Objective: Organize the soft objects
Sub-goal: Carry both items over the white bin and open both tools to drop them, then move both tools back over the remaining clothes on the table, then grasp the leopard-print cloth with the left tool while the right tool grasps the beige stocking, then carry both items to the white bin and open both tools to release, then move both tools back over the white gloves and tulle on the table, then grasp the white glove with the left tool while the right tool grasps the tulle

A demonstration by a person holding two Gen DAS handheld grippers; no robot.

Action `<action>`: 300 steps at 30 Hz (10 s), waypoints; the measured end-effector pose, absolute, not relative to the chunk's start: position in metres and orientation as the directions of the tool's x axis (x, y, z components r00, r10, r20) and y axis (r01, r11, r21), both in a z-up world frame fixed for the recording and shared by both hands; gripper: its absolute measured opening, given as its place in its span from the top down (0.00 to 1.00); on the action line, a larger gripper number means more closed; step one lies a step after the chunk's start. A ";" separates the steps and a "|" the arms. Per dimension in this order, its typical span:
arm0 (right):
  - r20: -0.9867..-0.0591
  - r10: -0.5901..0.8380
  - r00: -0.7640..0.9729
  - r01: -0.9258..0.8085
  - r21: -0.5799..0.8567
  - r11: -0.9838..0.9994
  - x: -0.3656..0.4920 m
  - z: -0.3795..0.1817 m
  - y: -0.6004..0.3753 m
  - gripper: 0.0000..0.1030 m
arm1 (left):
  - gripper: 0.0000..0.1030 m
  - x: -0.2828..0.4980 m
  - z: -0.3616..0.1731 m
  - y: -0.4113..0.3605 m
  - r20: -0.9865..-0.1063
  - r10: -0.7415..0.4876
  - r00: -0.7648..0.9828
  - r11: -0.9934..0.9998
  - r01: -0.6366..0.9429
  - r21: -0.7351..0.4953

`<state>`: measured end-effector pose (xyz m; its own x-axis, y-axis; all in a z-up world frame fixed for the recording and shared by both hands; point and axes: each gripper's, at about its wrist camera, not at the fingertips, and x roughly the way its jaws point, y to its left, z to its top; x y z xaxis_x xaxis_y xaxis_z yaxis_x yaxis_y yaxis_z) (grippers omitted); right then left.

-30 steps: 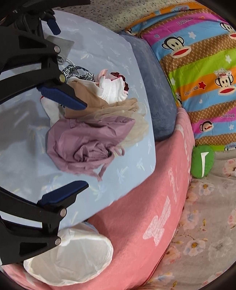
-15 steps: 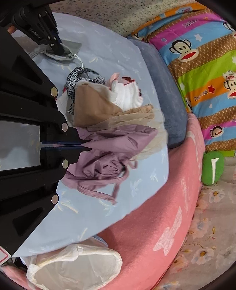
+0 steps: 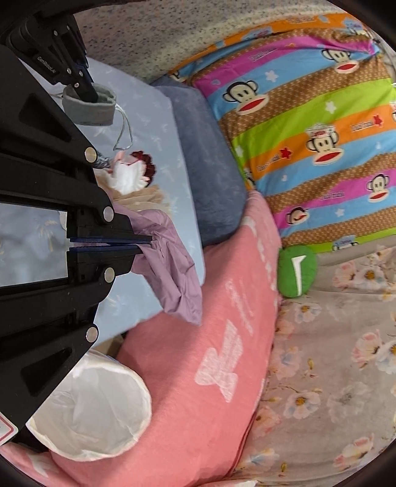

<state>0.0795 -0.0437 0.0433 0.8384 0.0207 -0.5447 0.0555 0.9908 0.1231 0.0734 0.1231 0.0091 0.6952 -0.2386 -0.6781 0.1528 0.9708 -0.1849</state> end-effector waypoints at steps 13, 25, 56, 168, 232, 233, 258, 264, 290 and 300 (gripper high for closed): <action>-0.432 -0.064 0.900 0.147 0.163 0.975 0.037 0.099 -0.134 0.99 | 0.97 0.068 0.070 0.026 -0.560 -0.437 0.704 0.894 0.408 -0.185; -0.470 -0.162 0.868 0.290 0.213 0.933 0.016 0.078 -0.228 0.99 | 0.96 0.067 0.069 -0.077 -0.553 -0.574 0.604 0.792 0.581 -0.188; -0.518 -0.259 0.815 0.439 0.261 0.860 0.007 0.043 -0.294 0.70 | 0.43 0.088 0.032 -0.144 -0.643 -0.590 0.487 0.757 0.612 -0.231; -0.476 0.181 0.861 -0.055 0.265 0.963 0.057 0.079 -0.041 0.96 | 0.97 0.094 0.030 0.110 -0.621 -0.374 0.689 0.927 0.258 -0.272; -0.492 -0.136 0.860 0.327 0.326 0.887 -0.018 0.049 -0.269 0.90 | 0.45 0.082 0.046 -0.131 -0.639 -0.579 0.507 0.774 0.587 -0.236; -0.493 -0.134 0.859 0.325 0.325 0.888 -0.018 0.049 -0.267 0.90 | 0.45 0.082 0.046 -0.130 -0.638 -0.579 0.507 0.775 0.585 -0.238; -0.523 -0.012 0.852 0.182 0.275 0.944 0.009 0.047 -0.180 0.75 | 0.45 0.094 0.035 -0.034 -0.639 -0.471 0.608 0.876 0.408 -0.257; -0.546 0.024 0.838 0.143 0.262 0.954 0.022 0.040 -0.151 0.69 | 0.45 0.100 0.026 -0.002 -0.654 -0.412 0.635 0.909 0.332 -0.251; -0.689 0.194 0.699 -0.003 0.269 0.963 0.123 -0.038 -0.022 0.47 | 0.27 0.127 -0.034 0.135 -0.741 -0.186 0.645 0.980 0.063 -0.191; -0.727 0.198 0.658 -0.012 0.253 0.967 0.167 -0.073 0.005 0.47 | 0.26 0.139 -0.052 0.153 -0.765 -0.187 0.616 0.977 0.035 -0.211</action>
<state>0.1673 0.0045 -0.0731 0.6577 0.1983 -0.7267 -0.0116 0.9673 0.2534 0.1394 0.1532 -0.0525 0.6159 -0.1872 -0.7653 0.0351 0.9769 -0.2108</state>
